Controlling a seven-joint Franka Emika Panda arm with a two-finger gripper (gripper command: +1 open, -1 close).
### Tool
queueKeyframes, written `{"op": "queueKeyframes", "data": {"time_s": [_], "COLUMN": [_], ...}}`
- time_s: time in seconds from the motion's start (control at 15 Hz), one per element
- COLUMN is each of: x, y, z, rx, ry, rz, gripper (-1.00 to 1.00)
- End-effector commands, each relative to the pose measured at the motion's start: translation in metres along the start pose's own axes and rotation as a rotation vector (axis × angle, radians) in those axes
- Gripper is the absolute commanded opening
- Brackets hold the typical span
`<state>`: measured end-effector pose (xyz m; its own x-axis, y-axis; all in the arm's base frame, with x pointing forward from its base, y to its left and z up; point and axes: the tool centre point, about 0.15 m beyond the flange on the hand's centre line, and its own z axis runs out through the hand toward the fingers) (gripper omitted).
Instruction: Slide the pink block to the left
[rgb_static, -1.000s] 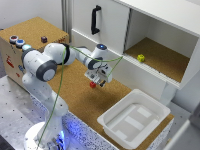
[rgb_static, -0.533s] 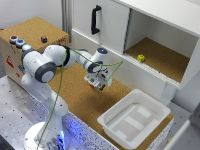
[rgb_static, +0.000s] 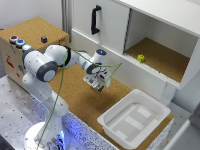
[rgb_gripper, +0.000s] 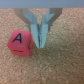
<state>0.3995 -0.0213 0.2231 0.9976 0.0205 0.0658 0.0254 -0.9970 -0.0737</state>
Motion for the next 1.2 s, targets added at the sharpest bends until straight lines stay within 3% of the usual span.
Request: {"op": "queueKeyframes", "data": {"time_s": [0.0,0.47,0.87,1.13], "x": [0.028,0.028,0.025,0.028], "y": [-0.037,-0.099,-0.163,-0.198], "z": [0.025,0.013,0.033,0.038], "rx": [-0.005,0.029,0.054,0.067], "ry": [-0.039,-0.037,-0.116,-0.135], "rz": [-0.010,0.037,-0.015,-0.041], "gripper": [-1.00,-1.00,-1.00,-1.00]}}
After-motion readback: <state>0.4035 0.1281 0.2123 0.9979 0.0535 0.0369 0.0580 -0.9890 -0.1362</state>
